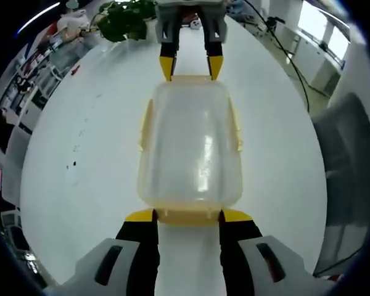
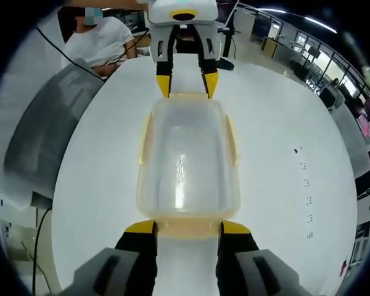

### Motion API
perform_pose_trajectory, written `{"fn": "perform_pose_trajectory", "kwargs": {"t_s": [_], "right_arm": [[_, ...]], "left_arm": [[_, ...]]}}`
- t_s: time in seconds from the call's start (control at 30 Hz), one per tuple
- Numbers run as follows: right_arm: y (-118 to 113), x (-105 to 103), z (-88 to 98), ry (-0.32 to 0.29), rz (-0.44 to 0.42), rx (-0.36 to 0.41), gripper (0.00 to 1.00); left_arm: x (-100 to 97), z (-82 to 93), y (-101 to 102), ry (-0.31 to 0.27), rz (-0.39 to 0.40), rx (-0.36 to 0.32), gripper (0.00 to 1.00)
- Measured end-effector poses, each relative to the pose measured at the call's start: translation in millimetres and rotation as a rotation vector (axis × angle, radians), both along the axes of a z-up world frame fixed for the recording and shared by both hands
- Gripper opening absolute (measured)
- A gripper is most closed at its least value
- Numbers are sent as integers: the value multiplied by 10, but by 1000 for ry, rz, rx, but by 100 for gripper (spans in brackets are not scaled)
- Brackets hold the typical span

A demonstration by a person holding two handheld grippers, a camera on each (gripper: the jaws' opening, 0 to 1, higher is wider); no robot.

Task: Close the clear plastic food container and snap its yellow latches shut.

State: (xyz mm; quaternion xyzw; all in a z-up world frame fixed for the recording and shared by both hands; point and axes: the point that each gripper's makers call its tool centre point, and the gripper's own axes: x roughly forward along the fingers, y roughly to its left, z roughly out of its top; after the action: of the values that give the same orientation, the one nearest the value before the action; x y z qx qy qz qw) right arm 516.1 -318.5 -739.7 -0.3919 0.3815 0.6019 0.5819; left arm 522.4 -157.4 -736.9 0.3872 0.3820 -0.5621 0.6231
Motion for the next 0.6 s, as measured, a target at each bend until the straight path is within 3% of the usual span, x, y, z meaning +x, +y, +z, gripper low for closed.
{"fn": "perform_pose_trajectory", "kwargs": {"t_s": [0.6], "right_arm": [[-14, -12, -40, 16, -15, 4, 36]], "left_arm": [[8, -13, -19, 9, -12, -15, 36]]}}
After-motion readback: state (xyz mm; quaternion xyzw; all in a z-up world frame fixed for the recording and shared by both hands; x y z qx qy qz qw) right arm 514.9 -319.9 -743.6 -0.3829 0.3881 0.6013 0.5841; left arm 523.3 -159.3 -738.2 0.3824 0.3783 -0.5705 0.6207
